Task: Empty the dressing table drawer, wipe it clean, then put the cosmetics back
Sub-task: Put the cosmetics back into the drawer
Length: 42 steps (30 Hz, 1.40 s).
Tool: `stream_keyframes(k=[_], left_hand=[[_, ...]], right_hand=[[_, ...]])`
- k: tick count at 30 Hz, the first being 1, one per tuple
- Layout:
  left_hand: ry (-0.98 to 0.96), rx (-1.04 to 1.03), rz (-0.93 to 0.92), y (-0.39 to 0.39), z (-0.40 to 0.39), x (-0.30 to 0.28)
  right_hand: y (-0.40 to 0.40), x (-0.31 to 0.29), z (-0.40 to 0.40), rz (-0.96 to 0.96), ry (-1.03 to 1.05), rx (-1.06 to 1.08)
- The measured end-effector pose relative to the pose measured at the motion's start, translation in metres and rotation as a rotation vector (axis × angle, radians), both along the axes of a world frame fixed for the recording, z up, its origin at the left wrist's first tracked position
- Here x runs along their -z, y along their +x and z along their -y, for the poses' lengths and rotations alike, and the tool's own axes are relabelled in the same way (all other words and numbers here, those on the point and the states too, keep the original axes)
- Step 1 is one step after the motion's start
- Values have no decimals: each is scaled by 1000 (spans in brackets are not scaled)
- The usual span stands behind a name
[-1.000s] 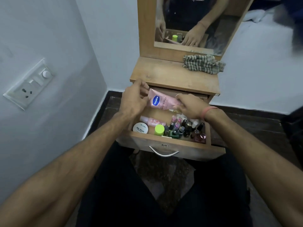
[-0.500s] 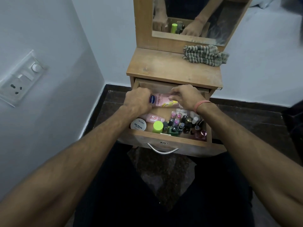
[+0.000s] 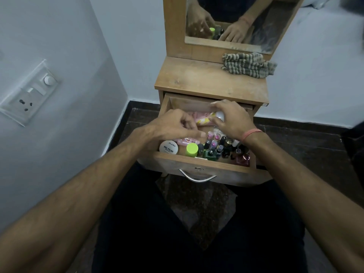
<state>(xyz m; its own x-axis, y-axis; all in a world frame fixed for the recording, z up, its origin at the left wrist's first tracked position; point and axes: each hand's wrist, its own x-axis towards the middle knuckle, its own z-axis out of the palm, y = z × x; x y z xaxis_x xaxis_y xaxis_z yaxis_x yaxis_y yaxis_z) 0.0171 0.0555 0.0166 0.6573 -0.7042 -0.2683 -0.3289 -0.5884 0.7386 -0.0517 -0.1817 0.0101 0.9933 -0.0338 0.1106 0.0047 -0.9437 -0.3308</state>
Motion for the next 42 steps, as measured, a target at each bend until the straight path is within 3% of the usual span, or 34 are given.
stream_keyframes(k=[7, 16, 23, 29, 32, 36, 42], left_hand=[[186, 113, 72, -19, -3, -14], [208, 7, 173, -39, 3, -21], [205, -60, 152, -39, -8, -28], [241, -52, 251, -46, -17, -33], [180, -119, 284, -54, -27, -29], [5, -241, 408, -80, -42, -18], [-127, -153, 617, -119, -62, 15]], right_hand=[[-24, -11, -23, 106, -37, -96], [-50, -10, -39, 111, 53, -100], [-68, -5, -40, 124, 112, -31], [-87, -5, -42, 228, 294, 7], [-106, -10, -43, 272, 345, 36], [-140, -10, -48, 266, 254, 46], [-172, 8, -56, 271, 112, 36]])
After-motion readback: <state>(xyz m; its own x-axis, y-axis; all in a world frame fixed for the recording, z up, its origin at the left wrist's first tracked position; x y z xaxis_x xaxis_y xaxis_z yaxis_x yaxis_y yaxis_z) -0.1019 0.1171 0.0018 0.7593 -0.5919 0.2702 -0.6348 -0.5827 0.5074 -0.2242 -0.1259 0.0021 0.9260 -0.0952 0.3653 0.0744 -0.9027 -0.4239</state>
